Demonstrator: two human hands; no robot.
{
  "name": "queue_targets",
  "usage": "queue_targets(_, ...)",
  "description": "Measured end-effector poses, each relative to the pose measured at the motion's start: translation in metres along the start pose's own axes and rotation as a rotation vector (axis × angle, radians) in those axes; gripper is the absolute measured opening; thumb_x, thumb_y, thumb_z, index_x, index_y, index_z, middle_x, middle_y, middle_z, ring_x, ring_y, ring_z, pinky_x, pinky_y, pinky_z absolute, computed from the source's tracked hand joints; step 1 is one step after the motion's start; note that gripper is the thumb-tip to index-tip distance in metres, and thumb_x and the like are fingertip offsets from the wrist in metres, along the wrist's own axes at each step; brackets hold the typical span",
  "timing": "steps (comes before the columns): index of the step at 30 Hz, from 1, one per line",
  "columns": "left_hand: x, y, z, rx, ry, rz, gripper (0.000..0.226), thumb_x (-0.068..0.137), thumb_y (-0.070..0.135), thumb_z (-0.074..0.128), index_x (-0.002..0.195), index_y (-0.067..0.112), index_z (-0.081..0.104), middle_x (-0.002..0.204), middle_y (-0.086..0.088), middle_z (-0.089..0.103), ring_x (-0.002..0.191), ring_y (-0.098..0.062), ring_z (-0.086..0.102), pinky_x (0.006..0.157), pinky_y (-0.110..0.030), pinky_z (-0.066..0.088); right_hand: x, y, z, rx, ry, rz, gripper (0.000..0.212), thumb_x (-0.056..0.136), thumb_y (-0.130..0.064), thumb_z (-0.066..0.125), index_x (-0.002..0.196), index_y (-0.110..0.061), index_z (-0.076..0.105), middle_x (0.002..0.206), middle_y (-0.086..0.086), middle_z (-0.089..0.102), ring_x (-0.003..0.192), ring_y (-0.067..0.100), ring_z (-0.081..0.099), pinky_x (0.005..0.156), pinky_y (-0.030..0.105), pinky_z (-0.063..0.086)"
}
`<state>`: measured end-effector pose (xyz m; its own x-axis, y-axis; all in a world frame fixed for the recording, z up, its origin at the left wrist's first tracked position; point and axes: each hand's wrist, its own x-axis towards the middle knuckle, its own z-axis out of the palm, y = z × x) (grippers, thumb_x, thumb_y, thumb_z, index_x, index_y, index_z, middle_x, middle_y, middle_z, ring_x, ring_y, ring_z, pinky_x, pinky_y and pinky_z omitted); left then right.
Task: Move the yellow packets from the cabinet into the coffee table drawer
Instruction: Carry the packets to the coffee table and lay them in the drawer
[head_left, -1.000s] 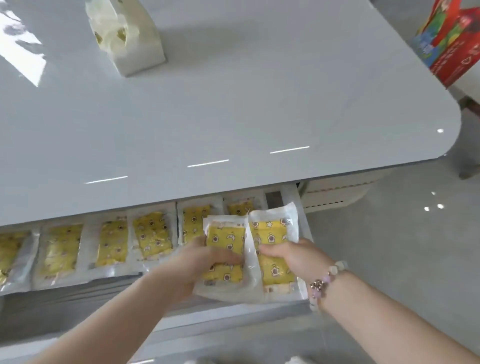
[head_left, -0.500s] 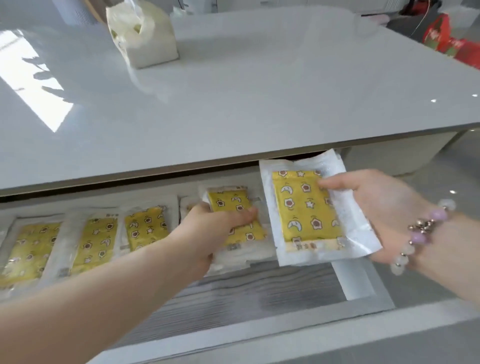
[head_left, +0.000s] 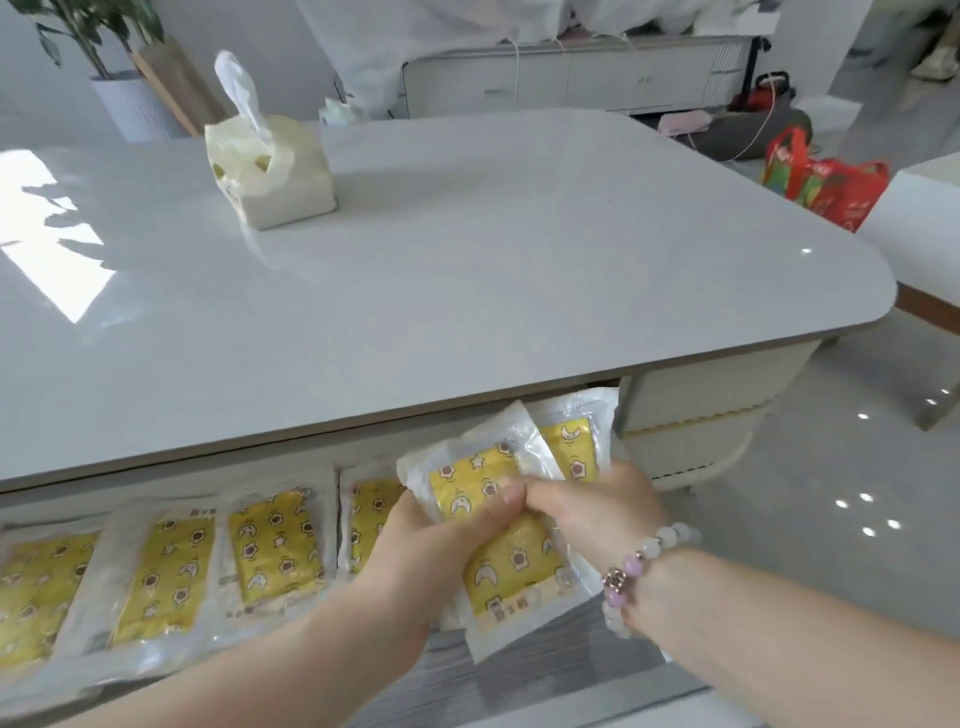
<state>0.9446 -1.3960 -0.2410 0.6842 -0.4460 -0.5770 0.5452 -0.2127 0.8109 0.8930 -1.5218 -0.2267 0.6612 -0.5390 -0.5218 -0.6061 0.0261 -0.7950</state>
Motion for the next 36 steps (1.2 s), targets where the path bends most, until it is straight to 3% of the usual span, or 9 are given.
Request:
queue_targets(9, 0.009, -0.007, -0.019, 0.060, 0.124, -0.061, 0.043, 0.076, 0.021, 0.076, 0.112, 0.012, 0.055, 0.087, -0.006, 0.075, 0.077, -0.025, 0.072, 0.078, -0.042, 0.056, 0.006, -0.003, -0.053, 0.012, 0.143, -0.046, 0.037, 0.080, -0.044, 0.068, 0.096, -0.011, 0.063, 0.092, 0.002, 0.062, 0.082, 0.020, 0.057, 0.062, 0.028, 0.037)
queue_targets(14, 0.010, -0.007, -0.007, 0.031, 0.118, -0.052, 0.035, 0.082, 0.035, 0.068, 0.107, 0.015, 0.056, 0.084, -0.004, 0.075, 0.081, -0.024, 0.071, 0.089, -0.045, 0.052, 0.018, -0.004, -0.036, -0.138, -0.108, 0.038, 0.022, 0.088, -0.048, 0.056, 0.097, -0.028, 0.059, 0.109, -0.001, 0.061, 0.094, 0.020, 0.053, 0.093, 0.027, 0.034)
queue_targets(20, 0.005, -0.001, 0.000, 0.127, 0.046, 0.041, 0.111, 0.046, 0.085, 0.050, 0.132, 0.015, 0.045, 0.123, 0.004, 0.060, 0.117, -0.021, 0.056, 0.104, -0.043, 0.041, 0.022, 0.008, -0.011, -0.349, -0.368, 0.020, 0.058, 0.098, -0.056, 0.023, 0.140, -0.021, 0.042, 0.142, -0.001, 0.045, 0.127, 0.020, 0.045, 0.106, 0.031, 0.030)
queue_targets(22, 0.004, 0.000, -0.002, 0.156, -0.066, 0.102, 0.085, 0.053, 0.066, 0.058, 0.121, 0.013, 0.053, 0.109, 0.004, 0.068, 0.104, -0.017, 0.065, 0.090, -0.036, 0.052, 0.027, 0.009, -0.002, -0.411, -0.391, 0.013, 0.065, 0.094, -0.063, 0.025, 0.141, -0.021, 0.039, 0.142, 0.005, 0.045, 0.126, 0.025, 0.047, 0.109, 0.041, 0.035)
queue_targets(24, 0.007, -0.004, -0.006, 0.259, -0.204, 0.218, 0.039, 0.071, 0.034, 0.068, 0.106, 0.017, 0.062, 0.090, 0.004, 0.075, 0.084, -0.011, 0.071, 0.068, -0.024, 0.057, 0.033, 0.012, -0.003, -0.430, -0.477, -0.010, 0.071, 0.089, -0.067, 0.034, 0.140, -0.018, 0.043, 0.137, 0.006, 0.051, 0.123, 0.024, 0.051, 0.108, 0.042, 0.037)
queue_targets(27, 0.020, -0.014, -0.023, 0.477, -0.280, 0.359, 0.053, 0.076, 0.012, 0.077, 0.122, 0.026, 0.055, 0.108, 0.007, 0.069, 0.095, -0.004, 0.067, 0.075, -0.020, 0.056, 0.040, 0.017, -0.020, -0.416, -0.652, -0.244, 0.039, 0.087, -0.048, 0.059, 0.117, -0.024, 0.062, 0.120, -0.005, 0.064, 0.113, 0.009, 0.059, 0.104, 0.033, 0.042)
queue_targets(30, 0.024, -0.028, -0.035, 0.788, -0.281, 0.634, 0.065, 0.071, 0.040, 0.079, 0.126, 0.048, 0.045, 0.125, 0.030, 0.042, 0.116, 0.009, 0.047, 0.094, -0.015, 0.046, 0.044, 0.027, -0.029, -0.475, -0.647, -0.474, 0.019, 0.082, -0.014, 0.071, 0.095, -0.028, 0.069, 0.101, -0.004, 0.072, 0.096, 0.010, 0.067, 0.089, 0.028, 0.052)
queue_targets(33, 0.022, -0.045, -0.035, 1.112, -0.229, 0.834, 0.071, 0.073, 0.078, 0.047, 0.127, 0.033, 0.041, 0.120, 0.031, 0.033, 0.105, 0.013, 0.039, 0.089, -0.006, 0.035, 0.045, 0.029, -0.029, -0.766, -0.522, -0.706, 0.008, 0.077, -0.024, 0.074, 0.073, -0.021, 0.068, 0.077, 0.000, 0.071, 0.072, 0.010, 0.064, 0.069, 0.025, 0.051)
queue_targets(36, 0.025, -0.064, -0.038, 1.318, -0.158, 0.946, 0.065, 0.083, 0.076, 0.032, 0.115, 0.021, 0.039, 0.105, 0.014, 0.037, 0.088, 0.001, 0.038, 0.079, -0.020, 0.037, 0.047, 0.031, -0.028, -0.950, -0.473, -0.852, 0.013, 0.077, -0.034, 0.072, 0.069, -0.026, 0.067, 0.065, -0.010, 0.062, 0.065, 0.005, 0.054, 0.062, 0.020, 0.045)
